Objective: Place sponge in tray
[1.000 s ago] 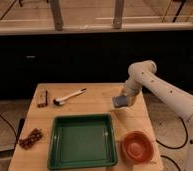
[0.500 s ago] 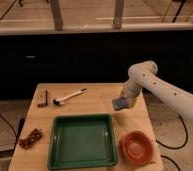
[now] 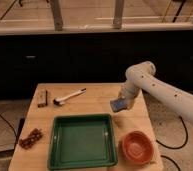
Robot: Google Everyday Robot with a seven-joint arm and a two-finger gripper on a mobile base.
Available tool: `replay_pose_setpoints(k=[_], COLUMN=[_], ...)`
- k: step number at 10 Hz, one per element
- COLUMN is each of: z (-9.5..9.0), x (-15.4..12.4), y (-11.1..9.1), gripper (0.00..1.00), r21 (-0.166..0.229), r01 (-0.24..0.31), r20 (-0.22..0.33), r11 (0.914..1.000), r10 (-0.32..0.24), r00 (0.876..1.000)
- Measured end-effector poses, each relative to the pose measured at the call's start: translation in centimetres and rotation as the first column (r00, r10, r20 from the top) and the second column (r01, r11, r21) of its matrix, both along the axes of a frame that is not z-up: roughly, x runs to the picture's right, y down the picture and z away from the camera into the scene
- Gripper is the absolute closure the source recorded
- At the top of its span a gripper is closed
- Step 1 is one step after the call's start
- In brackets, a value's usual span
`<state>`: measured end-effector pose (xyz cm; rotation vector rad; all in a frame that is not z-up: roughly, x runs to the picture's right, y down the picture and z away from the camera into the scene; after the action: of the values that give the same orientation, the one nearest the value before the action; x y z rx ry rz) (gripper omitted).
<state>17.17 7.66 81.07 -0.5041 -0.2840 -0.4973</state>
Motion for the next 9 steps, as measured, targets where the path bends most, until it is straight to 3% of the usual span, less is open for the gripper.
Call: replay_pose_setpoints(k=[9], z=[-1.9], x=[-2.1], y=[1.5], gripper=[1.00], r21=[0.014], r01=[0.076], r20=[0.054], r11=[0.9970], r10=[-0.077], r00=[0.996])
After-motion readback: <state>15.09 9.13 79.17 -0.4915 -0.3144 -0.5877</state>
